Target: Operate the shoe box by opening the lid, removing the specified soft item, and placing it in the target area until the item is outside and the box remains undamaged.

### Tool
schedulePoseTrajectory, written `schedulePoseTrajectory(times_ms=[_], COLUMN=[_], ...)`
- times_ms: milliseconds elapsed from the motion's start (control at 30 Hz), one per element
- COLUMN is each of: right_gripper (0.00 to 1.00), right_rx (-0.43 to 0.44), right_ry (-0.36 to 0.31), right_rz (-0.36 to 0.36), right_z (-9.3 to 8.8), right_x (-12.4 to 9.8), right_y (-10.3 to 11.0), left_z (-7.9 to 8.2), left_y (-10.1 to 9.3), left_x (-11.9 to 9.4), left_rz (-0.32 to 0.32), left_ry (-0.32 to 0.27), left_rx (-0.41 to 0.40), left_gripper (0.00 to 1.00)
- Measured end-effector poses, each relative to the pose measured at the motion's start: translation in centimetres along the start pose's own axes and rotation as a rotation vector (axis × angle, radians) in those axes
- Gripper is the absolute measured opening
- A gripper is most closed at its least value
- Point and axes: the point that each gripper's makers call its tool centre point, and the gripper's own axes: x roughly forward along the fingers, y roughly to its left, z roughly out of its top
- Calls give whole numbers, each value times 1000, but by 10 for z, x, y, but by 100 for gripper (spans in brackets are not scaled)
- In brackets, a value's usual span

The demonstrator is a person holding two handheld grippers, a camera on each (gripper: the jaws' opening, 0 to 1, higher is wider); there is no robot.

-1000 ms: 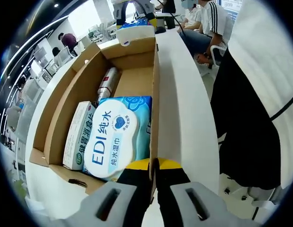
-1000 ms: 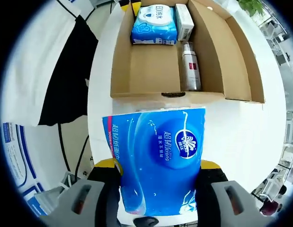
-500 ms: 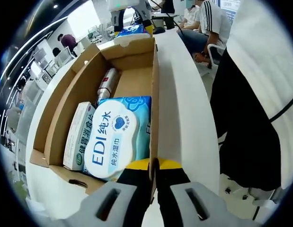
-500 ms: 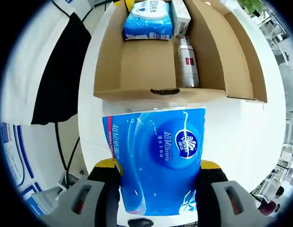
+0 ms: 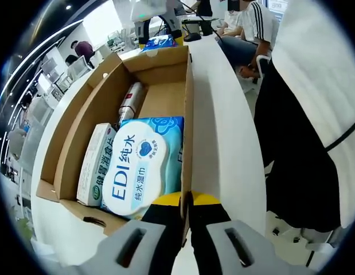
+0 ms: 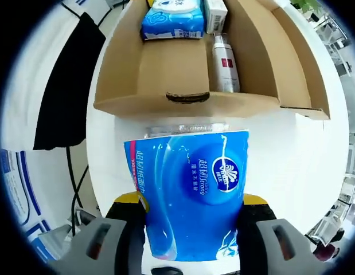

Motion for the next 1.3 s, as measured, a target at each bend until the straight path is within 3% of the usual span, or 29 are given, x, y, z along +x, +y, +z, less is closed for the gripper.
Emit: schedulePoseTrajectory(times_ms=[700,1300], right_gripper=[64,64], right_rx=[31,40], right_ry=[2,23], right_rz=[36,64], right_z=[2,1], right_x=[24,29], right_y=[1,0], left_z=[-2,-2], left_y=[0,1], left_x=[1,1], left_rz=[-4,-1], left_ry=[3,2], left_rx=[-2,-4], left_gripper=[3,3])
